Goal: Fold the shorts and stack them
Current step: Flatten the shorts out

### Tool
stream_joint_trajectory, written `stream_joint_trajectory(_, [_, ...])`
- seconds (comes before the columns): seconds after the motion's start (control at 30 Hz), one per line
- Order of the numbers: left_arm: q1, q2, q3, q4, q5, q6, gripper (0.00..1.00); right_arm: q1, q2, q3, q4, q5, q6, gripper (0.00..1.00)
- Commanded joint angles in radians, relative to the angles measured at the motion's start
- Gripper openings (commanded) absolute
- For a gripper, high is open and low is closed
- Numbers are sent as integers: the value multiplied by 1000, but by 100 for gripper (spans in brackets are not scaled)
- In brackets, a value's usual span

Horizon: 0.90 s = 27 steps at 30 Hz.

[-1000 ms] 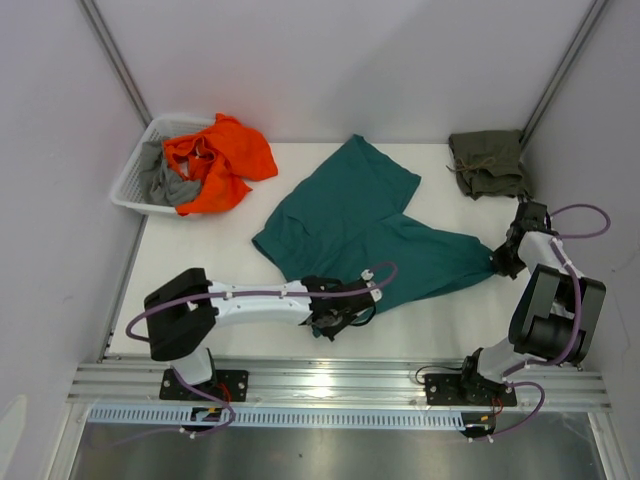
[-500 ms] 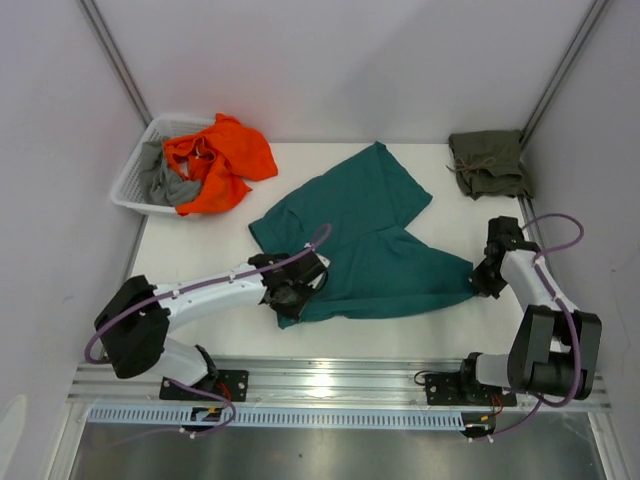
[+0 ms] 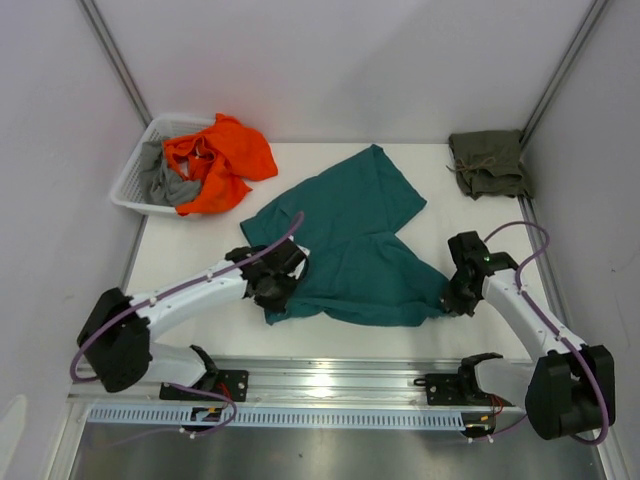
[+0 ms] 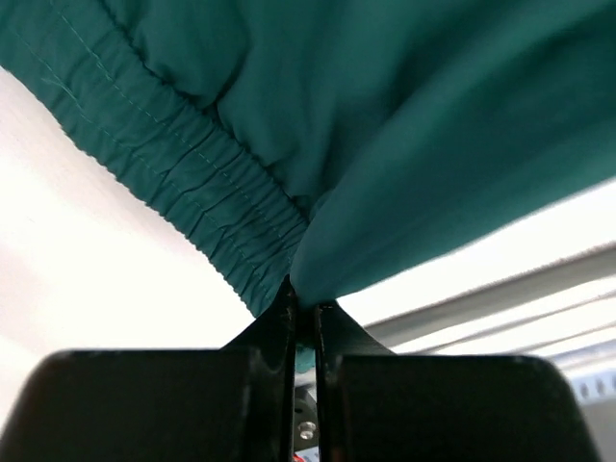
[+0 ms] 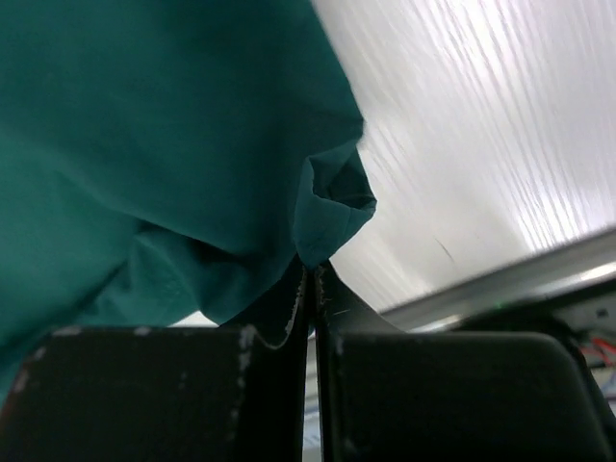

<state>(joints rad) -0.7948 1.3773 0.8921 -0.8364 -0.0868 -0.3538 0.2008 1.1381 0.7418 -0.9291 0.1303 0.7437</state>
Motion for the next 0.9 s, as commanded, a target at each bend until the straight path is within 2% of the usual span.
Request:
stream_joint_trajectory(0.0, [-7,-128,-4,13,109,32,4,17,-49,-1,-125,34,83,0])
stream_joint_trajectory(0.07, [-7,-144,-1,8,159,53,7,38,-67,17,-192,70,146,0])
stream_joint_trajectory(0.1, [-11,-147,7,8,177,59,8,49,-70,22,-206,87,163,7])
stream_joint_trajectory(0.17, [-29,-138,13,5,215,85,15,51,-61,28,-232,201,201,8])
stream_joint_trajectory(0.2, [-33,-130,22,0,223,91,15,45,-51,31,-237,245,203,8])
stream_joint_trajectory(0.27, [-56,-90,33,-16,207,99,6,-27,23,79,-218,302,178,9])
stream_joint_trajectory(0.3, [-66,-90,36,-17,202,102,6,-28,23,79,-218,302,186,10])
stream_joint_trajectory(0.5, [-138,-52,10,14,208,95,6,-237,123,90,-45,246,89,9])
stream_joint_trajectory(0.53, [-164,-35,8,17,209,101,8,-280,153,82,-34,238,80,9])
stream_joint_trajectory(0.57, [-176,-24,10,22,229,105,19,-300,166,80,-11,230,60,9])
stream_joint_trajectory(0.73, [-236,-30,-2,57,343,151,48,-385,198,65,27,232,48,12])
stream_joint_trajectory(0.77, [-239,-47,-4,62,361,156,53,-412,212,65,36,221,48,23])
stream_joint_trajectory(0.87, [-239,-73,-5,79,450,190,67,-431,242,91,26,238,33,81])
